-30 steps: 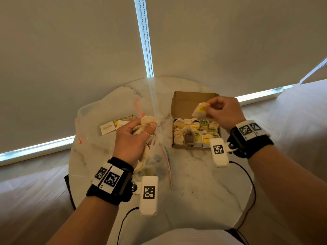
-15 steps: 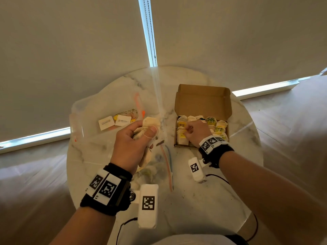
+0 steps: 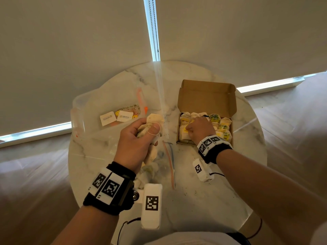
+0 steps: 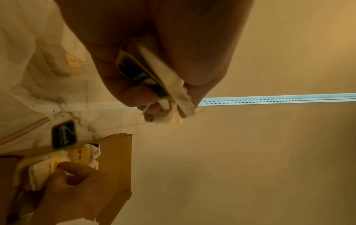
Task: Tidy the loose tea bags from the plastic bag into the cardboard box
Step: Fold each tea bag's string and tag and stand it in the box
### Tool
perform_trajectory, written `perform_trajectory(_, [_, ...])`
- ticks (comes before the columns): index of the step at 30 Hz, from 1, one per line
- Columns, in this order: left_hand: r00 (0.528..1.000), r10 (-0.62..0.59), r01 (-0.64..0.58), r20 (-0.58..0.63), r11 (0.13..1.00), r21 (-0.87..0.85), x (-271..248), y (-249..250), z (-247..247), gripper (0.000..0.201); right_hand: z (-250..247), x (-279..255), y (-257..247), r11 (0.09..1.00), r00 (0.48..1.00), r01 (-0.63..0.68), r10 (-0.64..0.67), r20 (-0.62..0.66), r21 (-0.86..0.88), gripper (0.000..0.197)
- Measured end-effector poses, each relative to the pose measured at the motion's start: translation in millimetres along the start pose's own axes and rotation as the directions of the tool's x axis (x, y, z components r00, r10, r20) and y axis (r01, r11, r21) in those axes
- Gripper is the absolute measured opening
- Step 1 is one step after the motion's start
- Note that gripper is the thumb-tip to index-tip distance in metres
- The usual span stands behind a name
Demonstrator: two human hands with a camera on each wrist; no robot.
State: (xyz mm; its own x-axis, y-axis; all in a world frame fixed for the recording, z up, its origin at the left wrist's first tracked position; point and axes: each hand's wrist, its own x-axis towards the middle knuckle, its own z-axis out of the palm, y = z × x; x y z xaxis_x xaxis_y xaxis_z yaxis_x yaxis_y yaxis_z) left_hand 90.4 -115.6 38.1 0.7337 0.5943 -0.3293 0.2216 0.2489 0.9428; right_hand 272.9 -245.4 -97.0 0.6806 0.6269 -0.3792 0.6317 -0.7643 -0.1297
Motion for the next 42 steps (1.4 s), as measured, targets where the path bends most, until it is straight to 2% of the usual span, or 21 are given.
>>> perform_trajectory(3, [0.999,-0.039,0.041,0.033,0.998,-0.053,-3,3,2,0.011,-8,-5,-4,0.999,0.999,0.002,0.000,0.042,-0.038,0.034])
perform_trajectory(5, [0.995,-0.082,0.088,0.057,0.988,-0.124,-6,6,4,0.013,-22,-15,-11,0.982,0.997,-0.005,0.019,-0.076,0.189,0.027])
perform_trajectory(6, [0.992,-0.106,0.116,0.067,0.980,-0.162,-8,8,6,0.015,-32,-23,-16,0.930,0.985,0.038,0.026,-0.168,0.366,0.023])
perform_trajectory(8, [0.986,-0.149,0.161,0.074,0.965,-0.208,-11,11,7,0.019,-62,-45,-32,0.738,0.947,0.207,0.013,-0.321,0.643,0.019])
perform_trajectory(10, [0.981,-0.170,0.188,0.096,0.956,-0.223,-15,12,8,0.026,-96,-70,-51,0.551,0.926,0.337,-0.047,-0.375,0.764,0.018])
perform_trajectory(11, [0.978,-0.176,0.199,0.114,0.953,-0.230,-18,12,8,0.029,-109,-82,-59,0.506,0.920,0.374,-0.099,-0.379,0.777,0.017])
perform_trajectory(14, [0.974,-0.171,0.204,0.150,0.950,-0.238,-27,14,9,0.031,-126,-103,-74,0.524,0.913,0.405,-0.197,-0.356,0.749,0.009])
perform_trajectory(16, [0.974,-0.160,0.196,0.161,0.951,-0.238,-32,15,8,0.030,-128,-110,-74,0.523,0.929,0.366,-0.148,-0.340,0.770,0.006])
perform_trajectory(19, [0.981,-0.147,0.171,0.129,0.965,-0.201,-39,12,2,0.028,-128,-120,-68,0.460,0.948,0.286,-0.009,-0.317,0.841,0.007])
perform_trajectory(22, [0.990,-0.098,0.109,0.097,0.988,-0.111,-44,8,-5,0.018,-130,-129,-63,0.422,0.945,0.290,0.018,-0.328,0.859,0.006])
perform_trajectory(26, [0.996,0.076,-0.079,0.048,0.995,0.065,-46,15,-9,0.007,-136,-141,-62,0.503,0.927,0.363,-0.109,-0.360,0.784,0.009])
perform_trajectory(28, [0.979,0.191,-0.200,0.075,0.969,0.145,-45,24,-8,0.006,-140,-146,-64,0.534,0.908,0.414,-0.181,-0.378,0.737,0.009])
perform_trajectory(30, [0.953,0.276,-0.296,0.126,0.935,0.193,-44,32,-6,0.004,-144,-149,-66,0.524,0.893,0.442,-0.184,-0.410,0.728,0.010])
perform_trajectory(32, [0.934,0.326,-0.352,0.150,0.911,0.215,-44,37,-4,0.004,-144,-150,-66,0.489,0.895,0.429,-0.119,-0.429,0.759,0.018])
perform_trajectory(34, [0.930,0.346,-0.365,0.124,0.911,0.191,-41,39,-3,0.007,-140,-151,-65,0.433,0.899,0.418,-0.069,-0.433,0.799,0.030])
perform_trajectory(37, [0.933,0.352,-0.359,0.073,0.921,0.150,-39,42,-4,0.012,-126,-153,-58,0.361,0.946,0.322,-0.157,-0.284,0.875,0.048])
perform_trajectory(39, [0.938,0.344,-0.348,0.048,0.928,0.135,-38,46,-4,0.011,-114,-157,-56,0.369,0.950,0.277,-0.245,-0.194,0.887,0.036])
perform_trajectory(41, [0.941,0.337,-0.339,0.040,0.932,0.131,-36,49,-4,0.010,-104,-159,-58,0.393,0.932,0.329,-0.279,-0.230,0.859,0.016])
perform_trajectory(42, [0.942,0.335,-0.337,0.040,0.933,0.129,-36,50,-4,0.009,-99,-159,-59,0.398,0.925,0.353,-0.283,-0.253,0.847,0.013])
